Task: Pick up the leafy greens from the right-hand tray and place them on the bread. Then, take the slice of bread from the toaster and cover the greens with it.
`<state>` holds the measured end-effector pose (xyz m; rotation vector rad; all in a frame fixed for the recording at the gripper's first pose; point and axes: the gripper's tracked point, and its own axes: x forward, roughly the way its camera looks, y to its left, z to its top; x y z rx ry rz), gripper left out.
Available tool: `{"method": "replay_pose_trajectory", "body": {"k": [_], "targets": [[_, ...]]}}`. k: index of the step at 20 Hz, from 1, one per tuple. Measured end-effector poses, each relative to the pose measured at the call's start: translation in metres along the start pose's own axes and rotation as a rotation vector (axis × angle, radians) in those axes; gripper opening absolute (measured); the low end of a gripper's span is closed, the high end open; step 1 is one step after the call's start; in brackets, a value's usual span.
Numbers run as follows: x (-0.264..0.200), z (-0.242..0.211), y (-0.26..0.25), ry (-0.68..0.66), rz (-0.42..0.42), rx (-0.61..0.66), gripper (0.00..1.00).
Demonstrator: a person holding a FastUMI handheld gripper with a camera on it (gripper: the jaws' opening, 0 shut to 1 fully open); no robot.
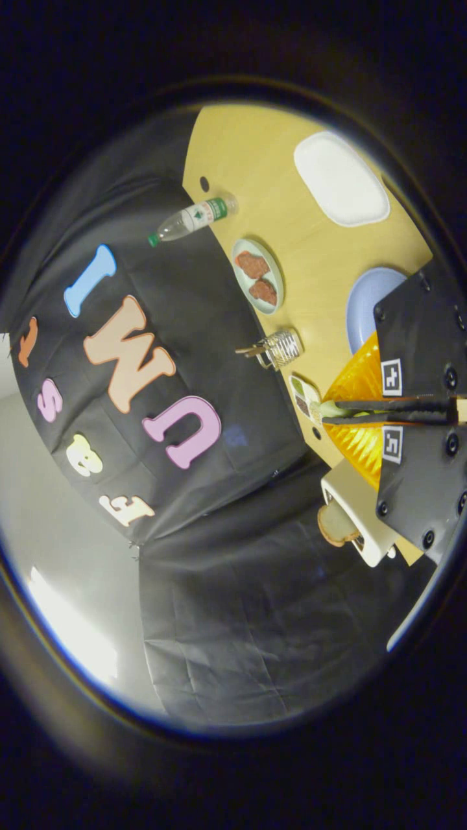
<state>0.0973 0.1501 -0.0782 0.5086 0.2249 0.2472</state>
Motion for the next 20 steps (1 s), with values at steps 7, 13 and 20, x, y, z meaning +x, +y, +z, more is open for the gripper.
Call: {"method": "replay_pose_trajectory", "body": {"k": [7,13,20], "targets": [[0.027,-0.053,-0.034,0.140,-0.101,-0.002,0.03],[0.019,-0.066,-0.079,0.192,-0.253,-0.117,0.03],[0.015,-0.093,-0.101,0.284,-0.303,-0.220,0.04]]}}
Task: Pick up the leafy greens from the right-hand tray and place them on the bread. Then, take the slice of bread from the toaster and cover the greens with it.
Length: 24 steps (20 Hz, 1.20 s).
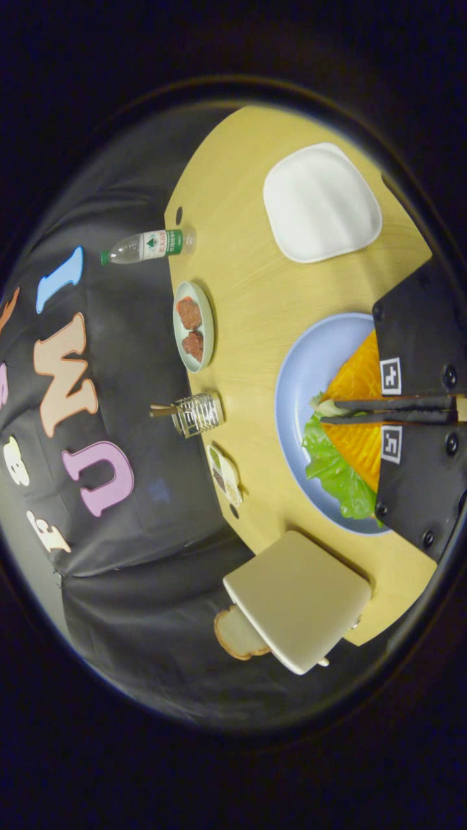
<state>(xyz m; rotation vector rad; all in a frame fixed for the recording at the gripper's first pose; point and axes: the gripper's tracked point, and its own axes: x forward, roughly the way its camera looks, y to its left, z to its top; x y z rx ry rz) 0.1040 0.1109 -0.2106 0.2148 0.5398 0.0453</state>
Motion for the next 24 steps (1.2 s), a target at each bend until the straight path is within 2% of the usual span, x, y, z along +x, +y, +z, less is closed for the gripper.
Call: {"method": "replay_pose_trajectory", "body": {"k": [4,10,15,21,24], "targets": [[-0.001,-0.003,0.001,0.007,-0.001,-0.044,0.08],[-0.007,-0.023,0.010,0.050,0.002,-0.194,0.57],[-0.023,-0.021,0.011,0.027,-0.045,-0.338,1.00],[-0.039,-0.006,0.012,-0.025,-0.096,-0.413,1.00],[-0.045,0.010,0.024,-0.067,-0.082,-0.401,1.00]]}}
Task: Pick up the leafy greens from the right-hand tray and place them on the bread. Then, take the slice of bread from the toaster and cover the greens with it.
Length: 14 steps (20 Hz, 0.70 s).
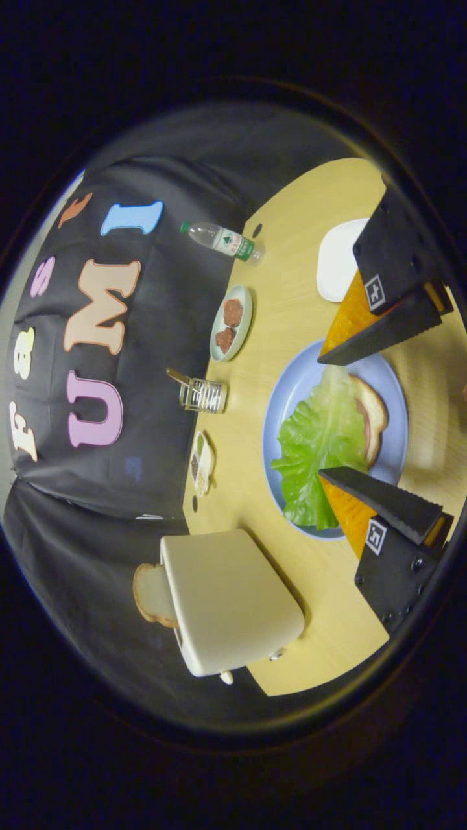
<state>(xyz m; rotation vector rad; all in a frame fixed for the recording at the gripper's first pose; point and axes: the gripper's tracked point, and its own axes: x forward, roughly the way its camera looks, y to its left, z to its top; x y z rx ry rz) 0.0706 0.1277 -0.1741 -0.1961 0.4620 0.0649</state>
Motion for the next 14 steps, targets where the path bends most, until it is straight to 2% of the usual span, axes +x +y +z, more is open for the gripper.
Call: {"method": "replay_pose_trajectory", "body": {"k": [5,14], "targets": [[-0.013,0.056,0.030,-0.123,0.078,0.110,0.99],[-0.031,0.174,0.080,-0.340,0.244,0.427,0.97]]}}
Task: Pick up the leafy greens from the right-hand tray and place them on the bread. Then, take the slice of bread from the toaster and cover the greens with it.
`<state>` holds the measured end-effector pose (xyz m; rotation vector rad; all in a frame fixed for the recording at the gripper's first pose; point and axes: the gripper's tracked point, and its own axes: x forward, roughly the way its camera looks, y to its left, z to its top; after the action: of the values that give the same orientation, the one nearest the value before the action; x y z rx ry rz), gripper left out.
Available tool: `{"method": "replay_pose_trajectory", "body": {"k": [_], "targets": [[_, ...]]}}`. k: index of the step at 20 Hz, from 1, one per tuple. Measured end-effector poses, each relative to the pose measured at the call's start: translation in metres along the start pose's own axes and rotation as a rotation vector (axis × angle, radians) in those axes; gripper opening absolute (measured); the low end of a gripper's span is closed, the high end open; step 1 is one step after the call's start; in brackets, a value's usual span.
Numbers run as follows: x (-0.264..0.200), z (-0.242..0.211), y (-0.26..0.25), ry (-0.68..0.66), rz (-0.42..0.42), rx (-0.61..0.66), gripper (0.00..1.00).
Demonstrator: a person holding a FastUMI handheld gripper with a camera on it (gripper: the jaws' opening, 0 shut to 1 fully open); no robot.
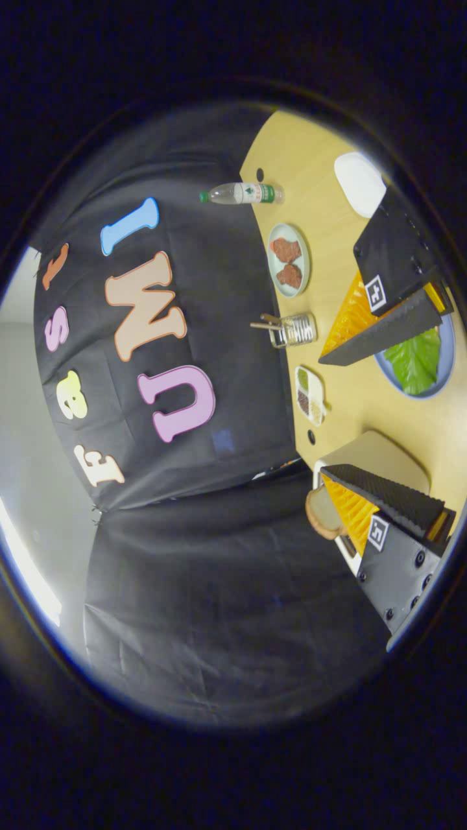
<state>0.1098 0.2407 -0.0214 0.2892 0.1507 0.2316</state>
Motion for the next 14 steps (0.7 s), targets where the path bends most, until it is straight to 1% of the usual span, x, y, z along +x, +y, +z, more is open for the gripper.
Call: {"method": "replay_pose_trajectory", "body": {"k": [4,8,10,14], "targets": [[0.014,0.009,0.046,-0.009,0.083,0.046,0.97],[0.031,-0.013,0.088,0.033,0.148,0.076,0.96],[0.042,-0.028,0.102,0.059,0.156,0.074,0.95],[0.058,-0.059,0.116,0.100,0.134,0.016,0.94]]}}
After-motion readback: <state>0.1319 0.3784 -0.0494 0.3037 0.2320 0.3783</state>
